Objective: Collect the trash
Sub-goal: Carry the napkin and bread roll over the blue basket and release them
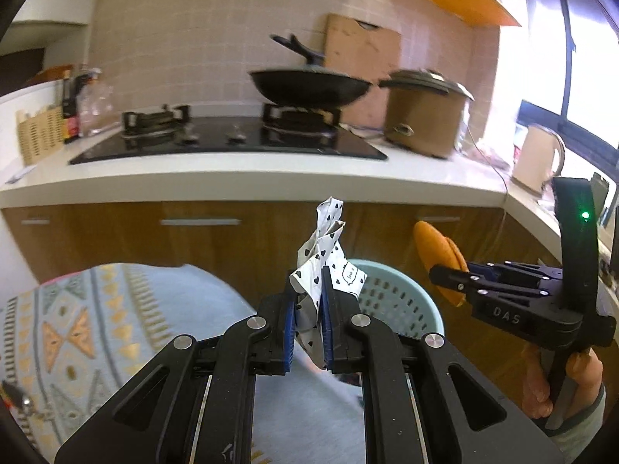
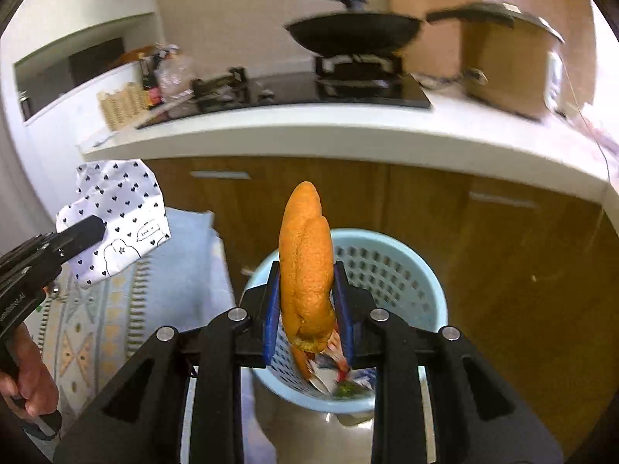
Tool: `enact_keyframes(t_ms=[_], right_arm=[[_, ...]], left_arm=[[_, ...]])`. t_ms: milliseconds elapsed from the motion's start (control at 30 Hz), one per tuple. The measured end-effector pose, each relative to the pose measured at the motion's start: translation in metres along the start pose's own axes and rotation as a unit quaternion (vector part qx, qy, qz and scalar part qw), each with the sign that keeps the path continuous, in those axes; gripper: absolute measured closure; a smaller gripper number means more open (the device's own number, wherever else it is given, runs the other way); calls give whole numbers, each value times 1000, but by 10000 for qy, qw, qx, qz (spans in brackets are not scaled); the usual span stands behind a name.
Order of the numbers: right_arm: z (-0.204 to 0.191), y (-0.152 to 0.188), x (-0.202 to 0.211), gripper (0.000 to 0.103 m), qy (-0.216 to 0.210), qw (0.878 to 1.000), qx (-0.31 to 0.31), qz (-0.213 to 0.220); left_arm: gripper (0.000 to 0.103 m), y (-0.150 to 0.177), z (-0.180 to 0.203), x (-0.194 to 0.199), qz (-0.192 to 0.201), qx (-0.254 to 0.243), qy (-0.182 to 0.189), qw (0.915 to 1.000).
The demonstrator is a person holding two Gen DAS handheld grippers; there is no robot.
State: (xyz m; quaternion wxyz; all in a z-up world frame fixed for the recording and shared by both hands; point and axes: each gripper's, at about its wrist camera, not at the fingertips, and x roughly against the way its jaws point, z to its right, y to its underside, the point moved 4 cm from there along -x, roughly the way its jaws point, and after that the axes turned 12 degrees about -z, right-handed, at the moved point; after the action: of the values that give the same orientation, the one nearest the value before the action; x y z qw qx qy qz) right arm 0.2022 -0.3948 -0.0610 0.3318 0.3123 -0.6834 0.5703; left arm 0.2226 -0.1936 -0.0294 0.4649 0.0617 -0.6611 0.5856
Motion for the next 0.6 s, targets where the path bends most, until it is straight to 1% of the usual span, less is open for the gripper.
enact_keyframes(t_ms=[200, 333, 400, 433, 467, 500, 533, 600], right_arm=[[35, 14, -32, 79, 125, 9980, -355, -513], [45, 21, -47, 78, 181, 9961, -489, -711], [50, 24, -54, 77, 197, 9951, -550, -793], [52, 25, -56, 76, 174, 9948, -590, -810], [55, 25, -58, 69, 130, 9941, -664, -843], [57, 25, -59, 53, 111, 9937, -714, -856], [58, 25, -58, 48, 110, 9940, -732, -805], [58, 24, -57, 46, 94, 9945, -703, -773]], left_arm=[[94, 5, 25, -41, -377, -146, 139, 9991], [93, 10, 36, -65, -612, -238, 164, 9977], [90, 11, 39, -72, -684, -255, 199, 9971], [85, 12, 40, -77, -729, -260, 203, 9968], [71, 12, 40, -78, -723, -264, 182, 9969], [62, 13, 40, -79, -706, -281, 131, 9970], [51, 13, 41, -79, -677, -290, 78, 9973], [51, 17, 39, -80, -670, -309, 15, 9973]])
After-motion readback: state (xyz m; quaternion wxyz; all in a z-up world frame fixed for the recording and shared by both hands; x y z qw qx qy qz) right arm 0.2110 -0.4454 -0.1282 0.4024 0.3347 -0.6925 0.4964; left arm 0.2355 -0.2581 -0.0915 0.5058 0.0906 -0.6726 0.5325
